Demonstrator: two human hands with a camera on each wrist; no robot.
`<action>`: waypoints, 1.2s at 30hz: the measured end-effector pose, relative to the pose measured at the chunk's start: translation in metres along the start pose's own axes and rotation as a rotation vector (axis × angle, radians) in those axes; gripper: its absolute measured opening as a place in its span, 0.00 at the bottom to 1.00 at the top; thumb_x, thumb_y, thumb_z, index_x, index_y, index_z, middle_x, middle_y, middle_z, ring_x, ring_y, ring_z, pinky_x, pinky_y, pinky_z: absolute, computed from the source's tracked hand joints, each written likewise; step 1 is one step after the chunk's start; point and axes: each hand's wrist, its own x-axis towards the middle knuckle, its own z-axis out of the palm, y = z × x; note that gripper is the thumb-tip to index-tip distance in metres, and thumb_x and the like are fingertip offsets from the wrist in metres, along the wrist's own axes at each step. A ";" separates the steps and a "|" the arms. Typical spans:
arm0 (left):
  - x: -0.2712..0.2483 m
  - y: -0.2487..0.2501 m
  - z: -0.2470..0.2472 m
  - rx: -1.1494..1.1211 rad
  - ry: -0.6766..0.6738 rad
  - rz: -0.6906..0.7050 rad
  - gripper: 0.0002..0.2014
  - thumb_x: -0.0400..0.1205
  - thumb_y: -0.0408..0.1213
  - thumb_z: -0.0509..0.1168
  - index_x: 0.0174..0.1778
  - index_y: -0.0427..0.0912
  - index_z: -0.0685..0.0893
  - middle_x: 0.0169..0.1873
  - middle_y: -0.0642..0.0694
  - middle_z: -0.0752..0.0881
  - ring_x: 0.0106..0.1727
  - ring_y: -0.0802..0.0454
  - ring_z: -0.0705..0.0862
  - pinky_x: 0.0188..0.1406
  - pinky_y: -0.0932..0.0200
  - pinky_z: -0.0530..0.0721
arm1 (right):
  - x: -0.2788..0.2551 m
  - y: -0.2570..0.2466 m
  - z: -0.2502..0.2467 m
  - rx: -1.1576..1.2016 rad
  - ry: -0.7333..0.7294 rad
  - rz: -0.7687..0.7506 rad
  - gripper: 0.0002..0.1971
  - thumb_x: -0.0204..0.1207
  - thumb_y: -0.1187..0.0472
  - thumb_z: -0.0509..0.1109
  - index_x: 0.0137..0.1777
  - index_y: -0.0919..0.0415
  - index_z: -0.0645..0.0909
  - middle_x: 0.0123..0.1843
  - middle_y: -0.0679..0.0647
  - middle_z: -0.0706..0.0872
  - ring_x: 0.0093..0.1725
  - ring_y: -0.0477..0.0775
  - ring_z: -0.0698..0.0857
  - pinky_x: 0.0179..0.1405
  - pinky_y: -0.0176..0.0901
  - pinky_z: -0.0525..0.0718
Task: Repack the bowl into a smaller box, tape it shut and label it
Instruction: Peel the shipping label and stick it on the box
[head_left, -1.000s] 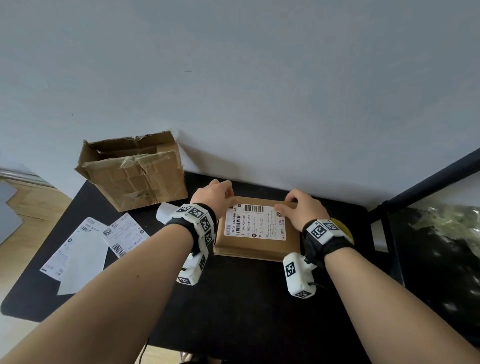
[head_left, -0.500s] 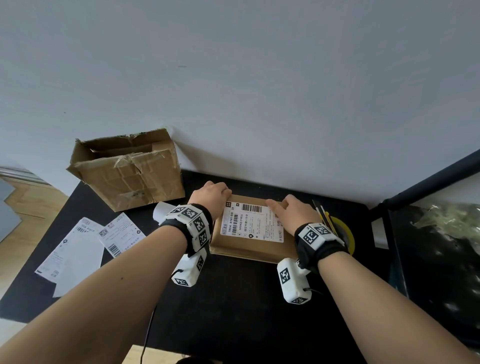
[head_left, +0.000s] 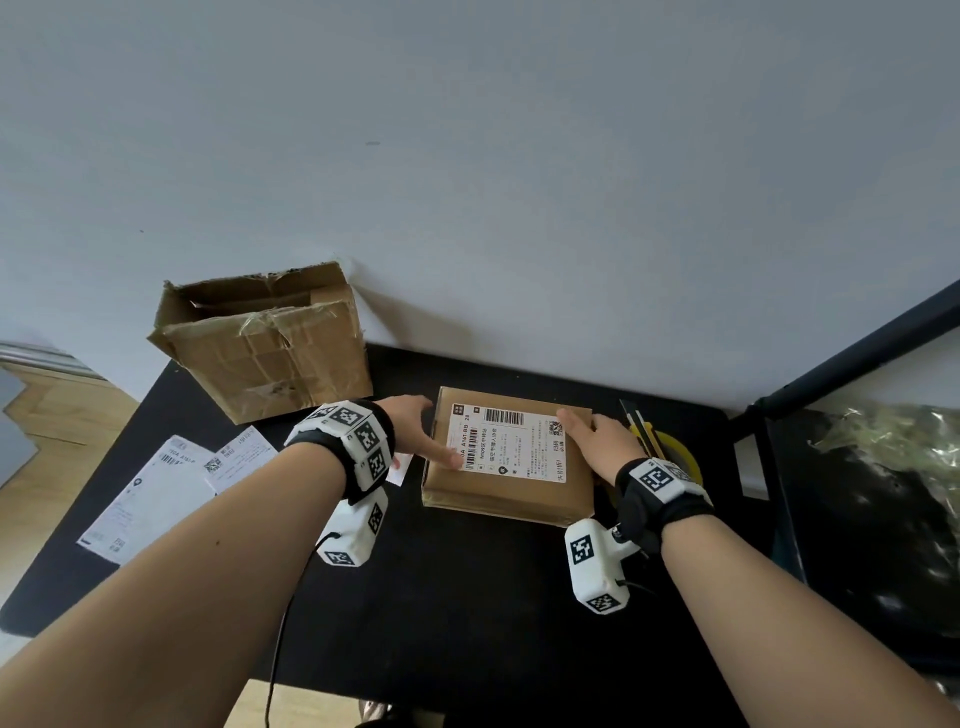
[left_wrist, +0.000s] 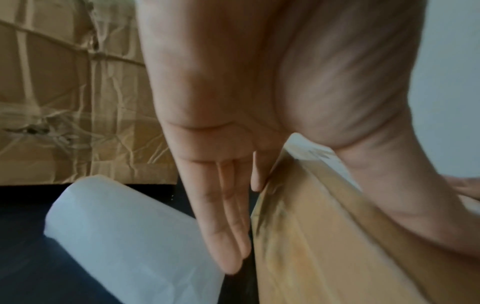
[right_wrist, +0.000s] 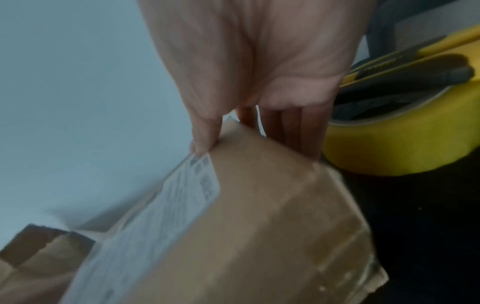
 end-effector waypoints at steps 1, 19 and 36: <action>-0.002 0.002 0.000 0.025 -0.020 0.021 0.40 0.65 0.46 0.81 0.71 0.49 0.71 0.66 0.51 0.79 0.64 0.50 0.79 0.57 0.48 0.86 | 0.000 0.002 -0.001 0.047 -0.018 -0.012 0.33 0.80 0.38 0.58 0.74 0.63 0.71 0.70 0.58 0.80 0.68 0.60 0.79 0.69 0.54 0.77; -0.029 0.046 -0.020 -0.320 0.247 0.201 0.16 0.84 0.49 0.60 0.58 0.41 0.77 0.50 0.45 0.86 0.51 0.46 0.86 0.54 0.51 0.85 | -0.012 -0.016 -0.028 0.439 0.018 -0.125 0.17 0.78 0.57 0.71 0.65 0.59 0.77 0.65 0.59 0.83 0.62 0.60 0.84 0.65 0.60 0.82; 0.007 0.052 -0.020 -0.191 0.456 0.239 0.17 0.81 0.34 0.64 0.65 0.34 0.77 0.58 0.41 0.84 0.58 0.43 0.83 0.56 0.56 0.79 | 0.013 -0.016 -0.043 0.370 0.094 -0.243 0.37 0.78 0.76 0.63 0.84 0.56 0.55 0.81 0.57 0.66 0.81 0.54 0.65 0.75 0.46 0.70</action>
